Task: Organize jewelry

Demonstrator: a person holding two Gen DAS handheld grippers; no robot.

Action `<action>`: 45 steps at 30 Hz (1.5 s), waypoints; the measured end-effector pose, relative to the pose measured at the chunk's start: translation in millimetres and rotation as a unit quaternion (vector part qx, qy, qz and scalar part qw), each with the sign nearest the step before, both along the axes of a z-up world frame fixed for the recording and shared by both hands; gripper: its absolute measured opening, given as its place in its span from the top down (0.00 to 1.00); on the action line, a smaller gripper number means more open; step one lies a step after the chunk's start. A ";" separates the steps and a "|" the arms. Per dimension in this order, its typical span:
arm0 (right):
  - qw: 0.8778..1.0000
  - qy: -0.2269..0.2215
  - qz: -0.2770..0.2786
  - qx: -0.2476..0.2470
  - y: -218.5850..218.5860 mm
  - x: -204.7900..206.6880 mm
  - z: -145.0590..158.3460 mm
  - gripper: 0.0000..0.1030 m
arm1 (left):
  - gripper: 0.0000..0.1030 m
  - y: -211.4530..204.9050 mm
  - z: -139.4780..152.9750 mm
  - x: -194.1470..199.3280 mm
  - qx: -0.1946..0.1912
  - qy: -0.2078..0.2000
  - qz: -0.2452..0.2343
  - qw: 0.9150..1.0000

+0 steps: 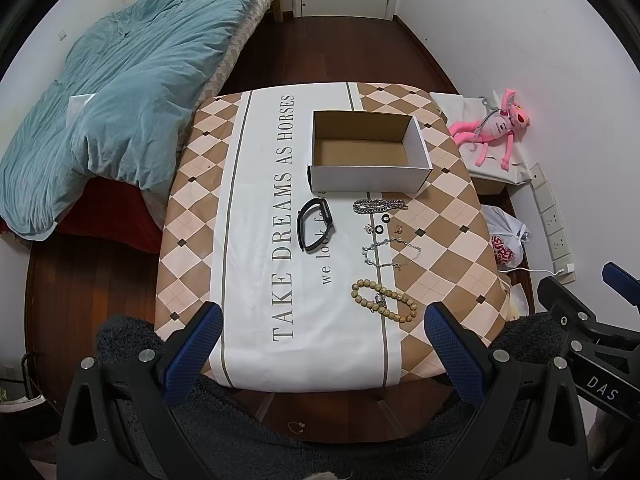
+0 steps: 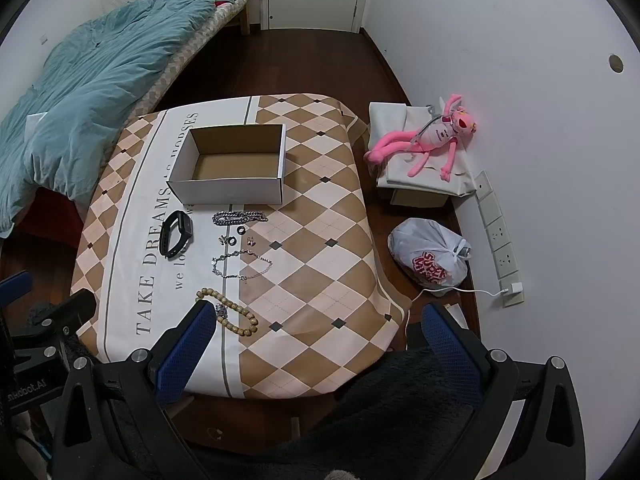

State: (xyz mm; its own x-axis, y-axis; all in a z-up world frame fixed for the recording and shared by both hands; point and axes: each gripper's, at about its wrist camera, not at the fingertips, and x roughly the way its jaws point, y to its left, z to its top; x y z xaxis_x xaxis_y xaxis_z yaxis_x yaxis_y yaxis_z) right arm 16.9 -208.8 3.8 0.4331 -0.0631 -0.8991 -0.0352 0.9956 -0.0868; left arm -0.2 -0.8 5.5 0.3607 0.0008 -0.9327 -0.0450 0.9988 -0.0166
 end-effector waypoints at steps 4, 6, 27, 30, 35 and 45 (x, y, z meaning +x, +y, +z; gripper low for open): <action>1.000 0.000 0.000 0.000 -0.1 0.2 0.5 0.00 | 0.00 -0.1 0.1 0.0 0.000 0.000 0.000 1.000; 1.000 0.000 0.000 -0.001 -0.2 0.2 0.5 0.00 | 0.00 0.1 0.2 -0.1 0.000 0.000 0.000 1.000; 1.000 -0.002 0.003 -0.002 0.4 -0.9 3.2 0.00 | 0.00 0.2 0.3 0.0 0.001 -0.002 0.000 1.000; 1.000 -0.002 0.003 -0.001 0.1 -0.9 3.6 0.00 | 0.00 0.1 -0.1 -0.7 0.002 -0.003 0.001 1.000; 1.000 -0.003 0.005 0.000 1.0 -1.4 5.4 0.00 | 0.00 7.5 7.2 -1.3 0.002 -0.005 0.003 1.000; 1.000 -0.005 0.006 0.000 3.6 -0.8 7.2 0.00 | 0.00 8.7 8.2 -1.8 0.004 -0.013 0.005 1.000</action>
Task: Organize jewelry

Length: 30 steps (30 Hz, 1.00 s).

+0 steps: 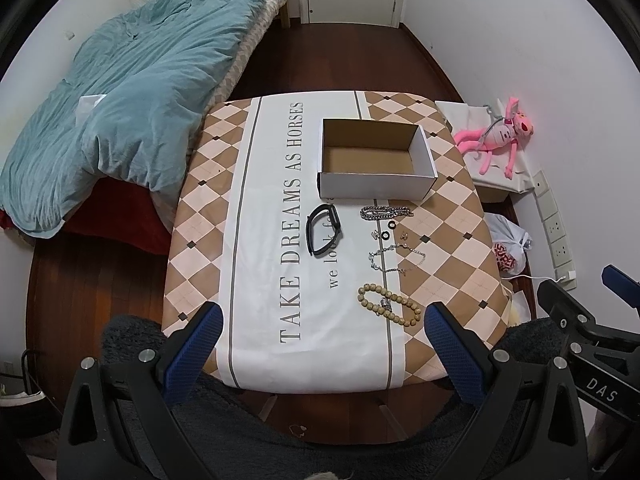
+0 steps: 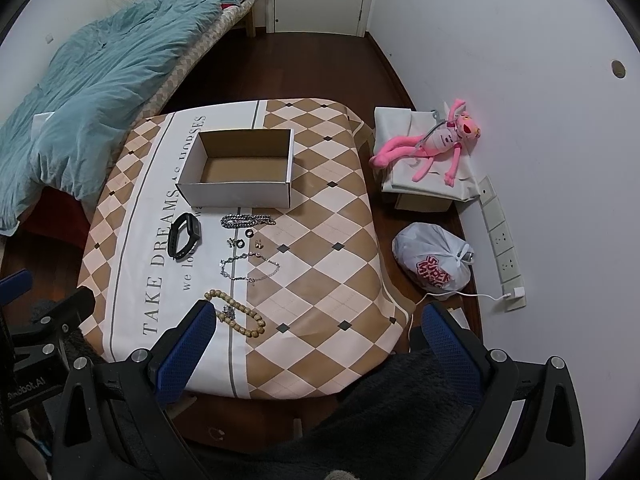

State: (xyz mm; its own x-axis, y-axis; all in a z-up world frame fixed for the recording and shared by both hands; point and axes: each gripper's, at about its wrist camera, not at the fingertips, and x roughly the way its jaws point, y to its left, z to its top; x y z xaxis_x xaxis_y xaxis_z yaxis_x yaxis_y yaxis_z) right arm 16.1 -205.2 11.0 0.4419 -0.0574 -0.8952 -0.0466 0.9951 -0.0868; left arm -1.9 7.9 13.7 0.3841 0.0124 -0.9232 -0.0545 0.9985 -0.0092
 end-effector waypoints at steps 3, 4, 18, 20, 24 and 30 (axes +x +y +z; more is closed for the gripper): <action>1.000 -0.001 0.000 0.000 0.6 0.4 0.4 0.00 | 0.00 0.8 1.7 -0.7 0.000 -0.002 0.000 1.000; 1.000 -0.001 0.000 0.000 0.9 0.6 1.0 0.00 | 0.00 1.0 2.0 -0.6 0.000 -0.003 0.000 1.000; 1.000 -0.001 0.000 0.001 1.0 1.1 1.2 0.00 | 0.00 1.2 3.2 -1.2 -0.001 -0.006 0.001 1.000; 1.000 -0.001 0.000 0.001 1.4 2.1 0.8 0.00 | 0.00 0.9 2.6 -1.9 0.000 -0.005 -0.001 1.000; 1.000 0.001 0.000 0.003 5.6 10.5 -3.6 0.00 | 0.00 4.5 -3.2 7.2 0.012 -0.013 0.005 1.000; 0.999 0.041 0.012 0.029 15.6 43.4 -56.8 0.02 | 0.00 17.1 -46.1 36.7 0.044 0.003 0.027 0.999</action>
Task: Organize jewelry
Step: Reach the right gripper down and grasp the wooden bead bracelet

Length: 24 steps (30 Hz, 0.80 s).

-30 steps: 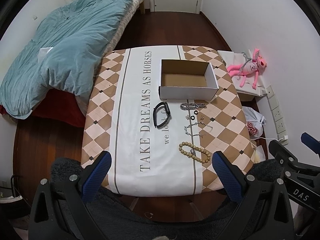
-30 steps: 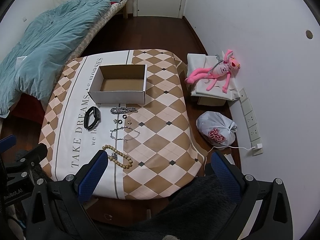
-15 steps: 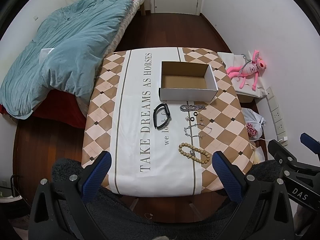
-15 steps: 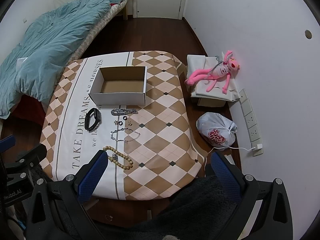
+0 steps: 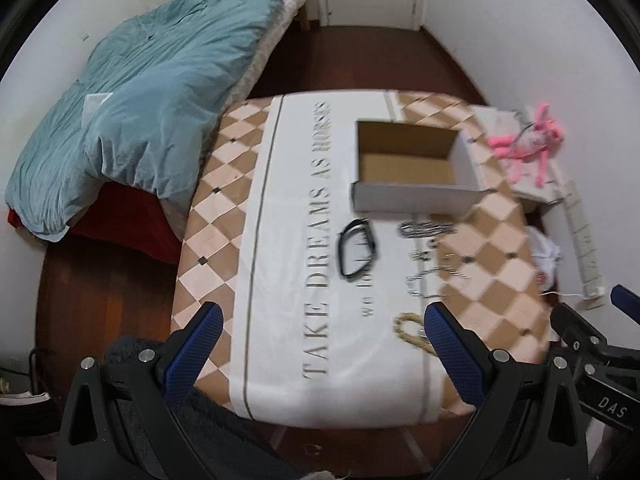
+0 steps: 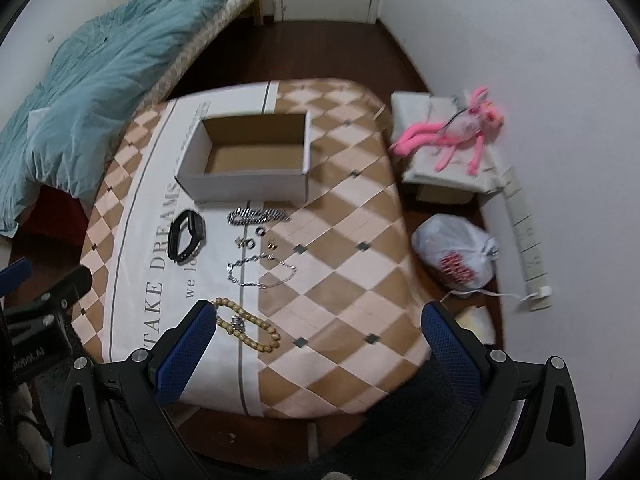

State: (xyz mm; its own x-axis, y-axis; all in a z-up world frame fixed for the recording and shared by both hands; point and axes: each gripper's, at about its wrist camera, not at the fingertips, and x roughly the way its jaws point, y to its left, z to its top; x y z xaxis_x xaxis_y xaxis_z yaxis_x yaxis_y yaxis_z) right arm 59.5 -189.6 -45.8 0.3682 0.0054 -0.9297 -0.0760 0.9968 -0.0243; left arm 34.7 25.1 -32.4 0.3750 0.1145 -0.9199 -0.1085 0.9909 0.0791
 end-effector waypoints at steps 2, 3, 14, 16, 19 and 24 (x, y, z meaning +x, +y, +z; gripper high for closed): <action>1.000 0.026 0.008 0.008 5.2 9.5 -29.6 0.14 | 0.00 4.5 -21.1 8.1 0.006 0.022 0.004 1.000; 0.999 0.039 0.011 0.008 8.4 12.8 -46.4 0.17 | 0.00 6.8 -31.4 10.7 0.009 0.033 0.007 0.999; 0.989 0.137 0.058 0.006 46.3 21.6 -170.1 0.42 | 0.00 27.1 -115.1 12.4 0.039 0.114 0.021 0.993; 0.988 0.143 0.064 0.004 51.0 20.2 -179.3 0.47 | 0.00 29.1 -122.4 13.0 0.039 0.122 0.023 0.991; 0.988 0.135 0.073 -0.008 57.3 17.6 -183.2 0.51 | 0.00 30.8 -128.6 14.0 0.039 0.128 0.025 0.991; 0.989 0.112 0.091 -0.020 71.3 11.0 -184.7 0.90 | 0.00 33.6 -135.6 17.7 0.030 0.130 0.028 0.991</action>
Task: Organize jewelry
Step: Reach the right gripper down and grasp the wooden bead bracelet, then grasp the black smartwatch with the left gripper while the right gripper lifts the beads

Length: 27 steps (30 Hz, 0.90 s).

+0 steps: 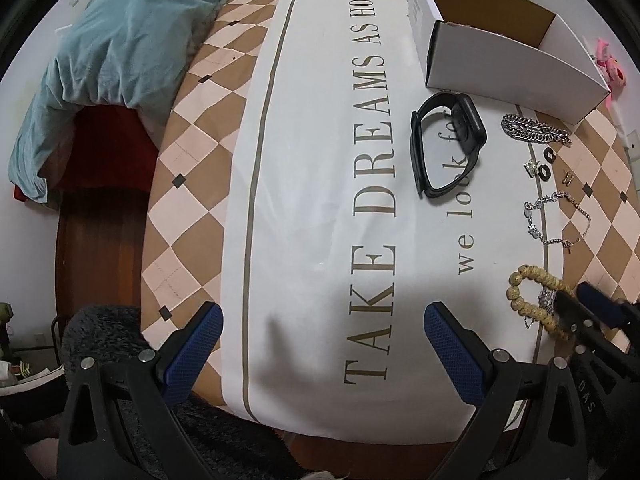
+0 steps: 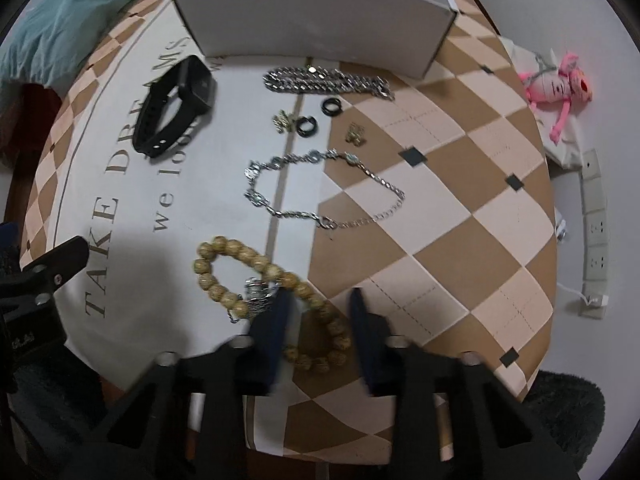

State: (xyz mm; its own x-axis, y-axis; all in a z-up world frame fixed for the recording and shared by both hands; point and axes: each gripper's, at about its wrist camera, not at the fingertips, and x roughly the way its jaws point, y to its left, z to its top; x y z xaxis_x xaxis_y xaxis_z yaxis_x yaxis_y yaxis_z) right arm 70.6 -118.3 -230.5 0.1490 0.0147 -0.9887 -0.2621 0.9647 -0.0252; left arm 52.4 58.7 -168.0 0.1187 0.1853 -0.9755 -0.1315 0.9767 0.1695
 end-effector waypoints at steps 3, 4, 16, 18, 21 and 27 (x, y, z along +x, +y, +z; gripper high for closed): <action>1.000 -0.005 -0.011 0.008 0.2 -0.6 -2.7 0.91 | 0.00 2.3 1.0 4.1 -0.007 -0.005 0.002 1.000; 1.000 -0.007 -0.021 0.016 -2.6 0.0 -2.0 0.91 | 0.00 3.7 2.3 6.4 -0.011 -0.008 0.003 1.000; 0.986 -0.015 -0.150 0.069 -73.3 37.4 17.0 0.91 | 0.16 3.7 5.1 72.1 -0.080 -0.057 0.013 0.995; 0.985 0.012 -0.148 0.083 -76.8 43.3 9.8 0.90 | 0.26 -3.2 -3.7 84.2 -0.079 -0.048 0.004 0.996; 0.983 0.034 -0.150 0.100 -81.4 45.7 4.8 0.83 | 0.40 -8.7 -19.1 97.3 -0.064 -0.034 -0.011 0.997; 0.986 0.020 -0.140 0.093 -74.9 45.4 7.3 0.61 | 0.76 -7.3 -29.2 110.6 -0.062 -0.043 -0.037 0.996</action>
State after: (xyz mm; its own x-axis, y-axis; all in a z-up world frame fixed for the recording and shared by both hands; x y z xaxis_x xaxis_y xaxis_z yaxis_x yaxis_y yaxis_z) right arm 116.0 -193.2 -223.2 0.1345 0.1591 -0.9781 0.0180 0.9865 0.1630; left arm 163.0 51.5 -197.2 0.2113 0.0505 -0.9761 -0.0663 0.9971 0.0373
